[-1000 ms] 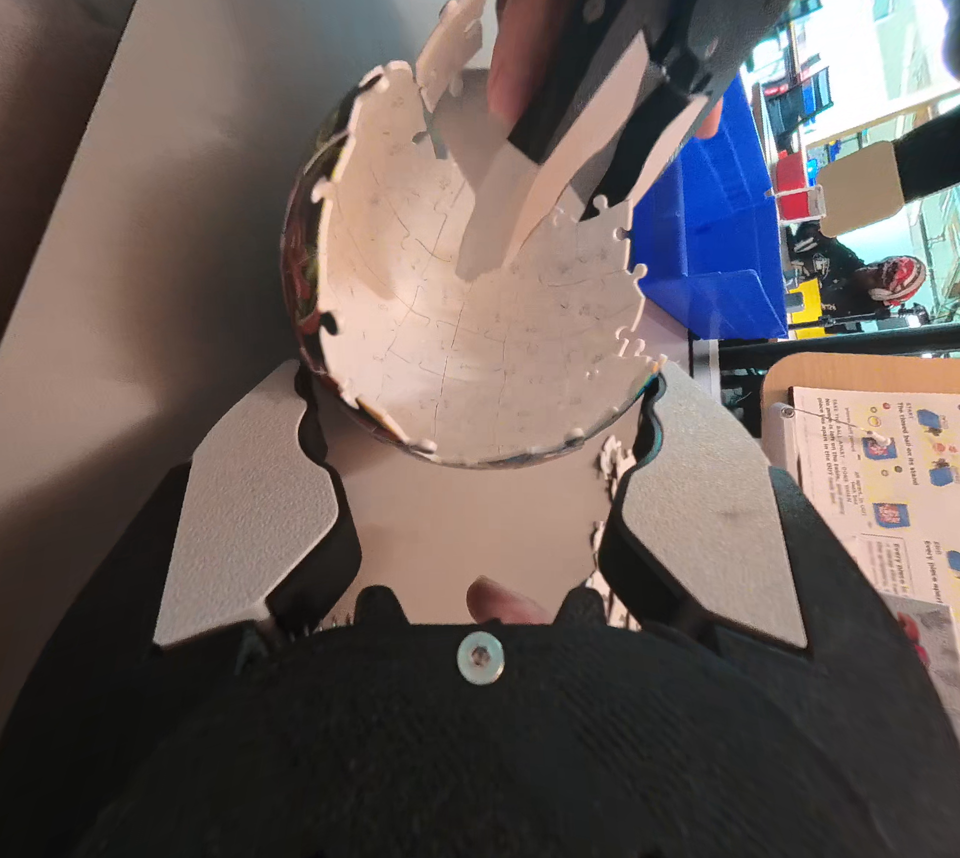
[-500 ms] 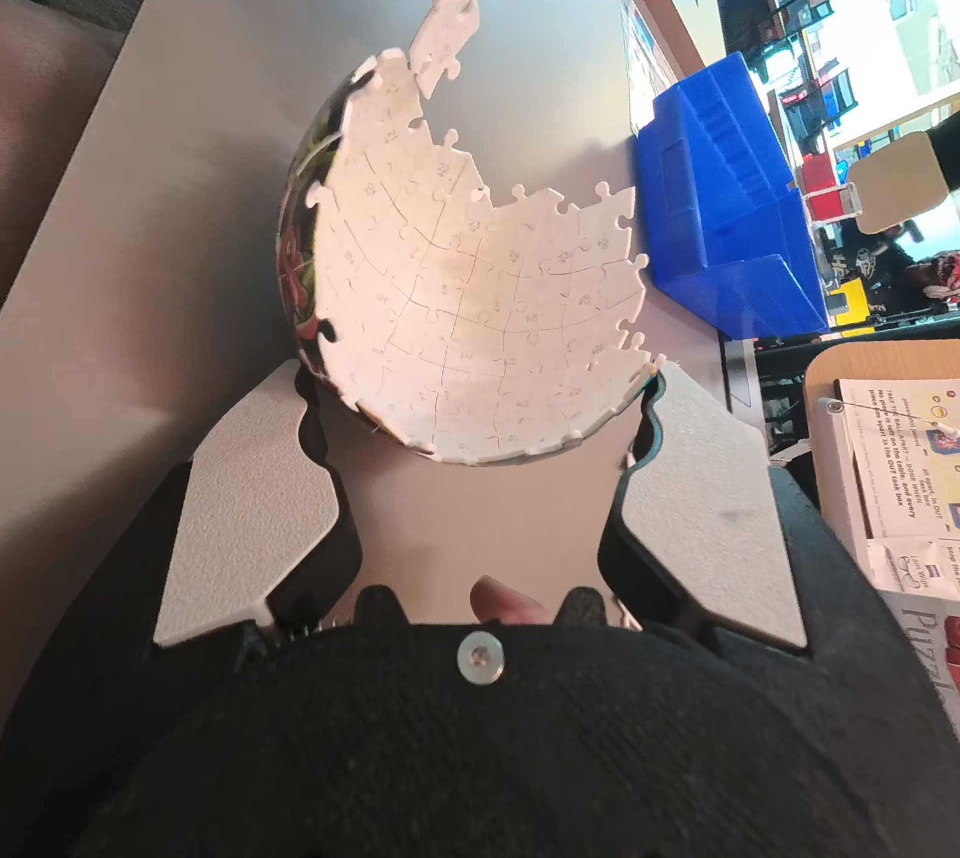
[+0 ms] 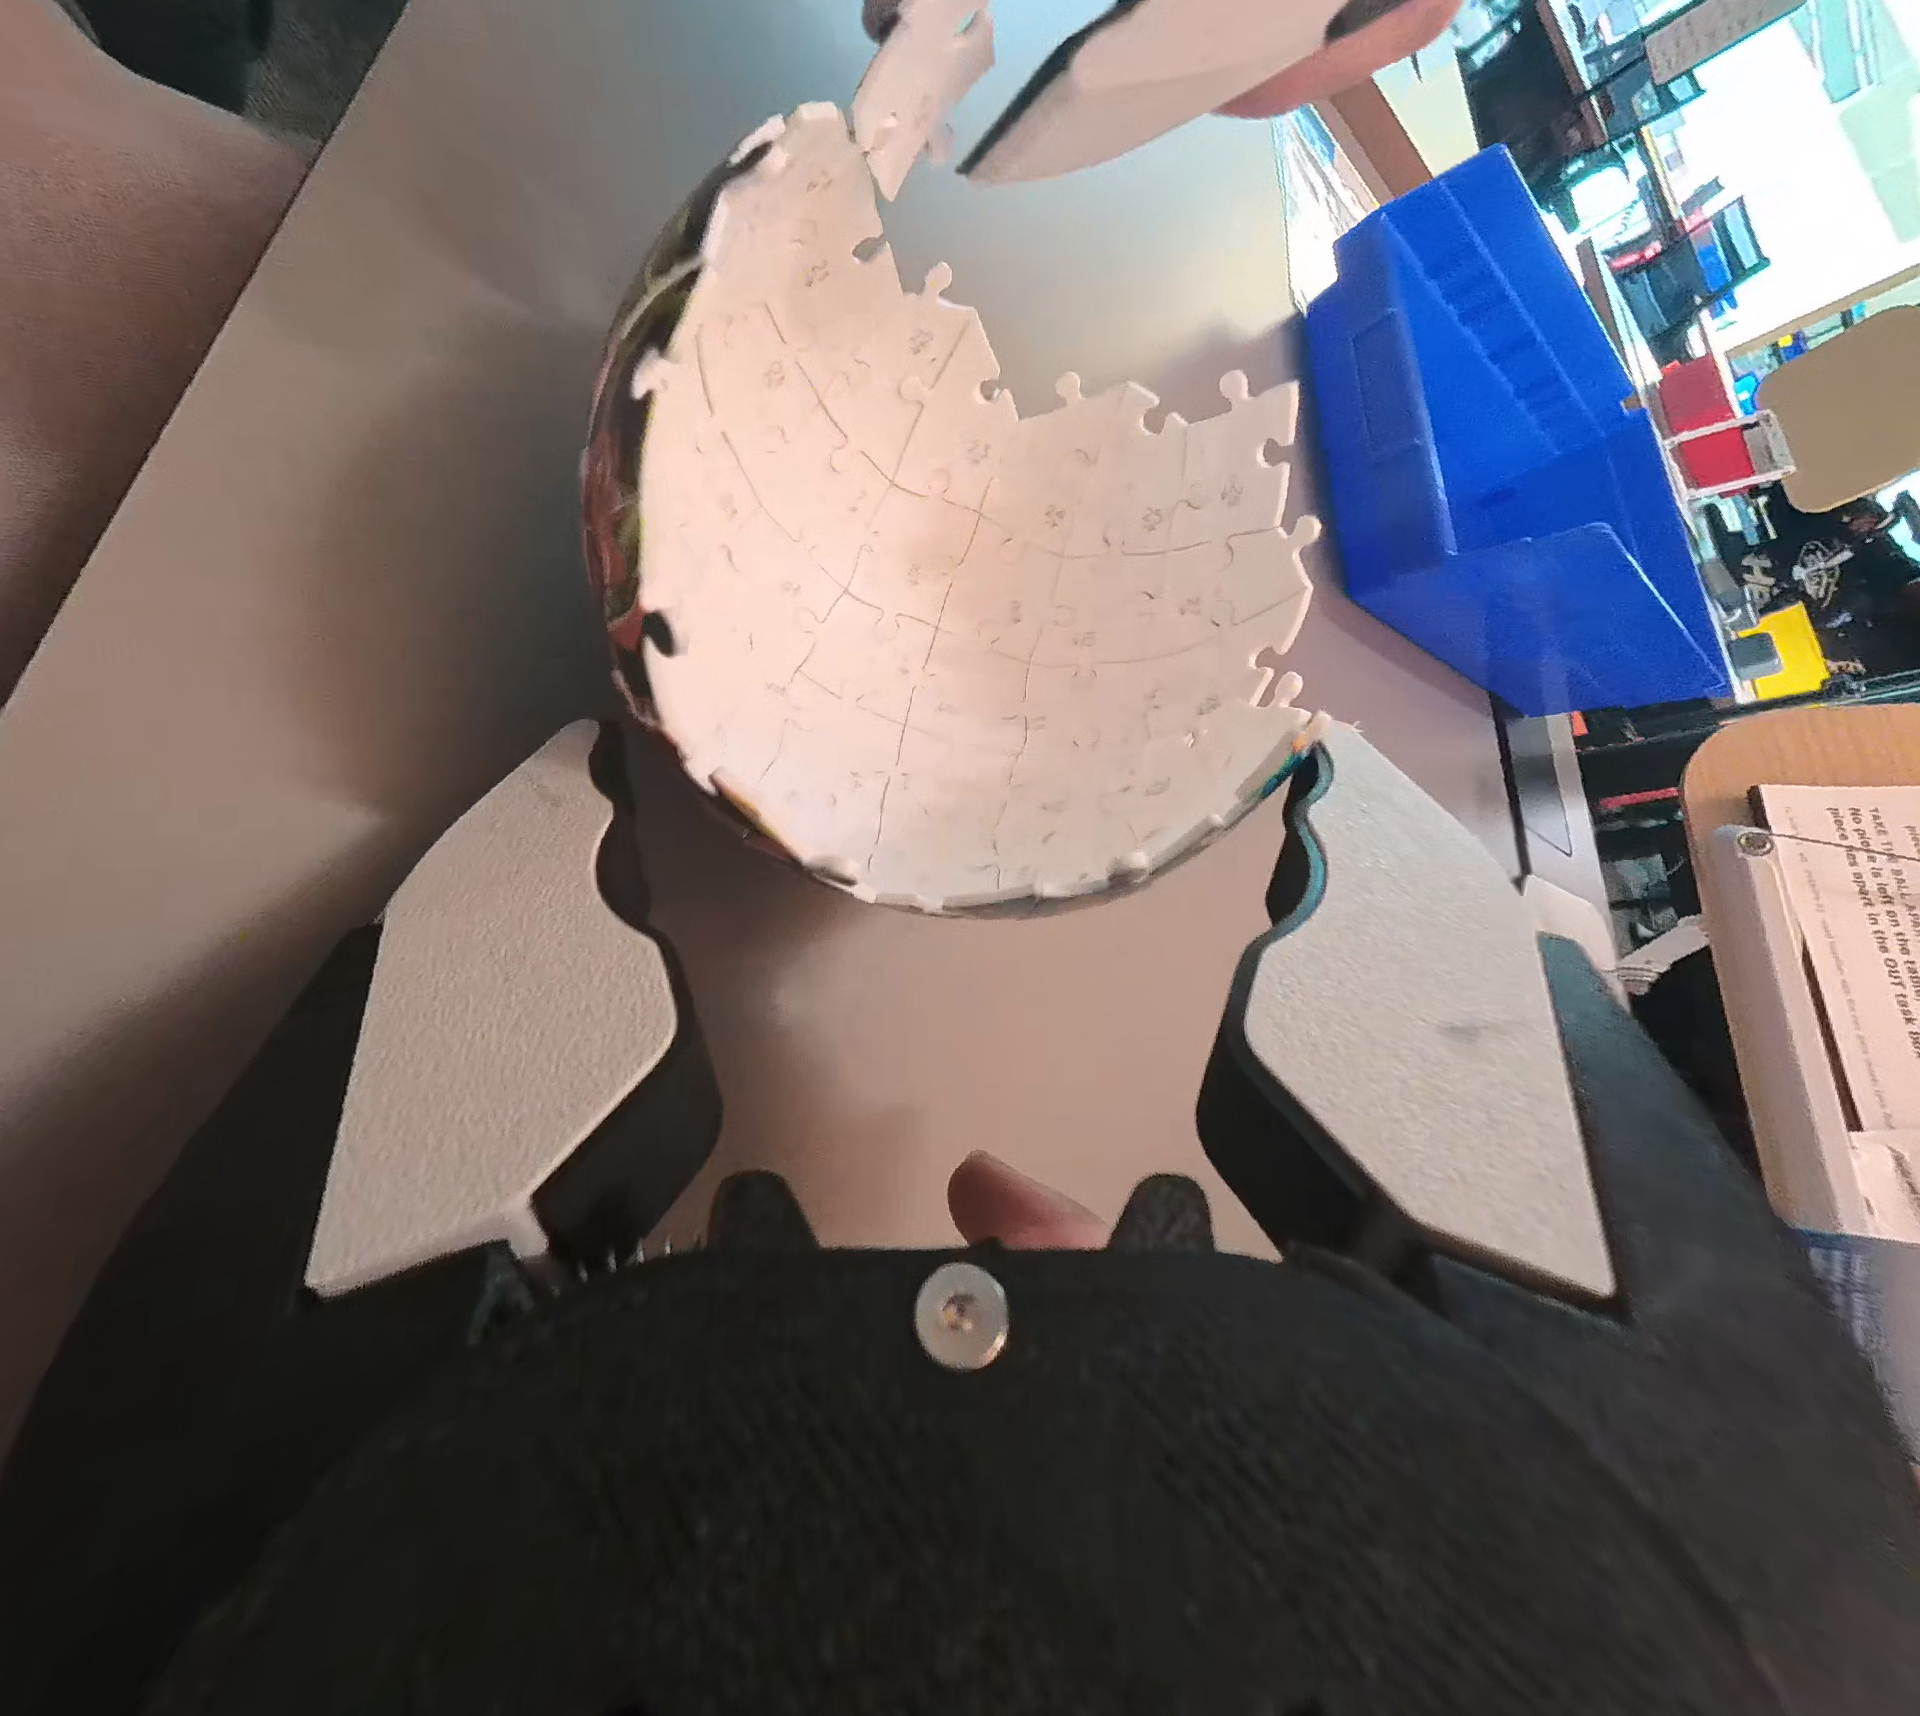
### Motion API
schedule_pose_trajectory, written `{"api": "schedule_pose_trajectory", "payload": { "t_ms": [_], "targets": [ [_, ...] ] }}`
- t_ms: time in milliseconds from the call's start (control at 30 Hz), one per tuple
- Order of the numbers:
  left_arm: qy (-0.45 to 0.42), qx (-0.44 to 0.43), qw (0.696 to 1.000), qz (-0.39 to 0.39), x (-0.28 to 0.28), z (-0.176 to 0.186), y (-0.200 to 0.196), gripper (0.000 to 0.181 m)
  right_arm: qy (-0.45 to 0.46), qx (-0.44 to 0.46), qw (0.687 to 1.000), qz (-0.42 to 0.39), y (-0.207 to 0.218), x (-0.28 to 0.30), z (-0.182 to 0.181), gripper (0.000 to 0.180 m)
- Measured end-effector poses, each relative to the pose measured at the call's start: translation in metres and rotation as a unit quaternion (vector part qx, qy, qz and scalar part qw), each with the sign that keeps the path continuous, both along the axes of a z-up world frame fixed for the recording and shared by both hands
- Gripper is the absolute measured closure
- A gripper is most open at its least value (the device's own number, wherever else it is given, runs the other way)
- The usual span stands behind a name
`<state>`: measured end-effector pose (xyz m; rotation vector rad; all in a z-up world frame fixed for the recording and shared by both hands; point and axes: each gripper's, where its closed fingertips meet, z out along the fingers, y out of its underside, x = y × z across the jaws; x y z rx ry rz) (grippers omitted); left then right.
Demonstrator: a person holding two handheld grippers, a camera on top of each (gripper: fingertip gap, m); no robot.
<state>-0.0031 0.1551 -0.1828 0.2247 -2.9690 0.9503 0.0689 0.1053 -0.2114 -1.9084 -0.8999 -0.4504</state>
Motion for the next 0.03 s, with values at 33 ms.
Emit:
{"api": "schedule_pose_trajectory", "payload": {
  "t_ms": [33],
  "targets": [
    [-0.001, -0.003, 1.0, -0.005, 0.0, 0.0, -0.0014, 0.166, 0.004, 0.0, 1.0, 0.0, -0.0001, 0.0006, -0.0003, 0.062]
  ]
}}
